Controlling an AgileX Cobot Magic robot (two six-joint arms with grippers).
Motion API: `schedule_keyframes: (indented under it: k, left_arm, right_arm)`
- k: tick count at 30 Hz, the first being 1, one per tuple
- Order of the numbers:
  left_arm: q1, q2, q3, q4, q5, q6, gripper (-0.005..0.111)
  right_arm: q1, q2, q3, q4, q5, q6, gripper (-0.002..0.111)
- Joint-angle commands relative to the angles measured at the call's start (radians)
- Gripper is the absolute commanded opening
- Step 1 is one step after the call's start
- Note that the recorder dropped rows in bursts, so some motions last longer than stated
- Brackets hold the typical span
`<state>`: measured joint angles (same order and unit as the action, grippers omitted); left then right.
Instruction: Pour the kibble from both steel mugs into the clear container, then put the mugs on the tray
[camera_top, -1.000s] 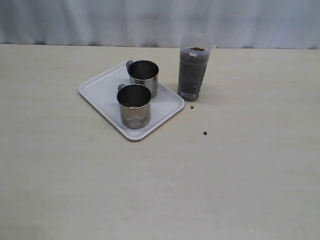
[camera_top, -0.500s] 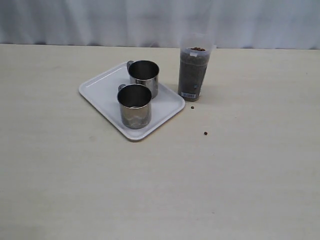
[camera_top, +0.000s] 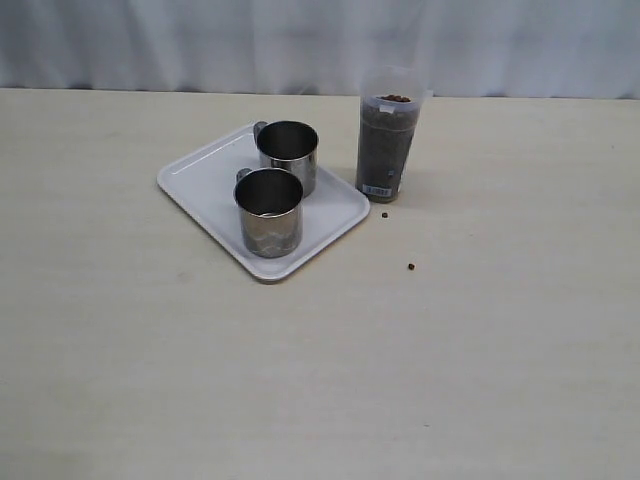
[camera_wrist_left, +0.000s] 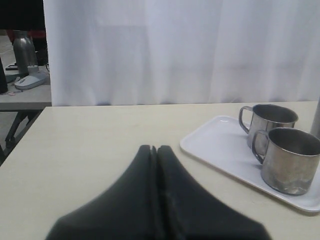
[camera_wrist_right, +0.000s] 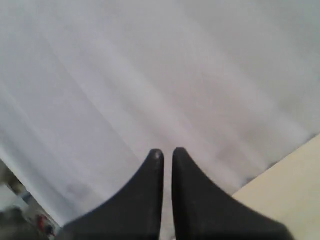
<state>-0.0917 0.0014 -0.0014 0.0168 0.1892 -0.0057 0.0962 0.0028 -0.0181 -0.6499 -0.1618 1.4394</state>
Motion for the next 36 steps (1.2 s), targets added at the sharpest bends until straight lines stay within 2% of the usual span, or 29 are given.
schedule_keyframes:
  k: [1,4,12,15,16,19,21,24,36]
  left_arm:
    - [-0.003,-0.001,0.001,-0.001,-0.003,-0.011,0.0]
    - [-0.003,-0.001,0.001,-0.001,-0.003,-0.011,0.0]
    - [-0.003,-0.001,0.001,-0.001,-0.003,-0.011,0.0]
    - [-0.003,-0.001,0.001,-0.001,-0.005,-0.011,0.0]
    - [-0.003,-0.001,0.001,-0.001,-0.005,-0.011,0.0]
    - [-0.003,-0.001,0.001,-0.001,-0.005,-0.011,0.0]
    - [-0.003,-0.001,0.001,-0.001,-0.005,-0.011,0.0]
    - [-0.003,-0.001,0.001,-0.001,-0.005,-0.011,0.0]
    - [-0.003,-0.001,0.001,-0.001,0.0,-0.011,0.0]
  right_arm:
    - [-0.001,-0.003,0.018,0.46,0.011,-0.003,0.005]
    - [-0.001,-0.003,0.018,0.679,0.081,-0.003,0.005]
    - [-0.005,-0.003,0.018,0.597,0.062,-0.032,0.005]
    - [-0.038,-0.003,0.018,0.575,0.102,-0.373,0.005]
    - [-0.051,-0.003,0.018,0.583,0.12,-0.63,0.005]
    - [-0.064,-0.003,0.018,0.699,0.234,-1.089,0.005]
    - [-0.079,-0.003,0.018,0.711,0.261,-1.217,0.005]
    - [-0.097,-0.003,0.018,0.704,0.266,-1.288,0.005]
    - [-0.084,-0.003,0.018,0.576,0.328,-1.289,0.005]
